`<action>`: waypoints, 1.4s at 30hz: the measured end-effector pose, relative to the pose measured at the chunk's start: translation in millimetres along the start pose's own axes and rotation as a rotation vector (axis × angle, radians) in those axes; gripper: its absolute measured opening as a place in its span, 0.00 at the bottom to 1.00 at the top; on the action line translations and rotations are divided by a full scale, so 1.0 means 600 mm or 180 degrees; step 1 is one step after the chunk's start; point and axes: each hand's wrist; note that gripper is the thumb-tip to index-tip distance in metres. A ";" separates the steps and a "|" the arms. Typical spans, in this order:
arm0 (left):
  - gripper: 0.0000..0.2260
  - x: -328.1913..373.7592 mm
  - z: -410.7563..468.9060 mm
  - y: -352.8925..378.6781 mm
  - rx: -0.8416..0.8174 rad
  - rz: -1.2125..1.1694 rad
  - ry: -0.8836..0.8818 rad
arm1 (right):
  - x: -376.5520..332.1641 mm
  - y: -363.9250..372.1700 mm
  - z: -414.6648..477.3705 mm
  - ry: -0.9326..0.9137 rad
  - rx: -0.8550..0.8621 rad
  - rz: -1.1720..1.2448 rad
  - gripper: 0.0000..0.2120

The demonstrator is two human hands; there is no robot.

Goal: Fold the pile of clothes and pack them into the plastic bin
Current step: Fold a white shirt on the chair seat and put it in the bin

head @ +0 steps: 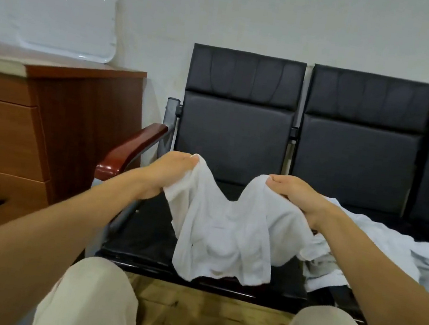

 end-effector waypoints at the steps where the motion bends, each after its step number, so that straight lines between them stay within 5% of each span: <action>1: 0.12 0.026 -0.010 -0.001 -0.0019 -0.0365 -0.0077 | -0.020 -0.006 -0.012 -0.0039 -0.0002 0.0244 0.09; 9: 0.12 0.141 -0.049 -0.023 -0.0345 -0.2604 0.0053 | -0.138 -0.040 -0.091 -0.0452 0.0399 0.1794 0.12; 12: 0.13 0.154 -0.048 -0.026 -0.0233 -0.2793 0.0288 | -0.154 -0.045 -0.091 -0.0663 0.0569 0.1929 0.15; 16: 0.13 0.142 -0.044 -0.029 0.0081 -0.1980 0.0075 | -0.131 -0.044 -0.066 -0.0513 0.0702 0.1485 0.09; 21: 0.11 0.054 -0.011 -0.044 0.0883 0.0573 0.0558 | -0.042 -0.041 -0.024 -0.0505 0.1693 -0.1057 0.08; 27: 0.12 -0.023 0.008 -0.089 0.1021 0.1912 0.0595 | -0.001 -0.074 -0.014 -0.0700 0.1809 -0.1889 0.09; 30: 0.12 -0.036 0.019 -0.086 0.1146 0.2040 0.0671 | -0.004 -0.082 -0.008 -0.0846 0.1869 -0.1872 0.10; 33: 0.11 -0.041 0.034 -0.079 0.1111 0.2009 0.0465 | 0.021 -0.084 0.017 -0.0450 0.1359 -0.2353 0.10; 42: 0.17 -0.049 0.086 -0.077 0.0158 0.2054 -0.0176 | 0.050 -0.089 0.066 0.0245 0.1105 -0.3542 0.15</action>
Point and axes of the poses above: each hand's wrist, its own z-axis towards the middle knuckle, its own y-axis out of the palm, x = y × z, and after that the axes turned 9 degrees about -z, right-handed
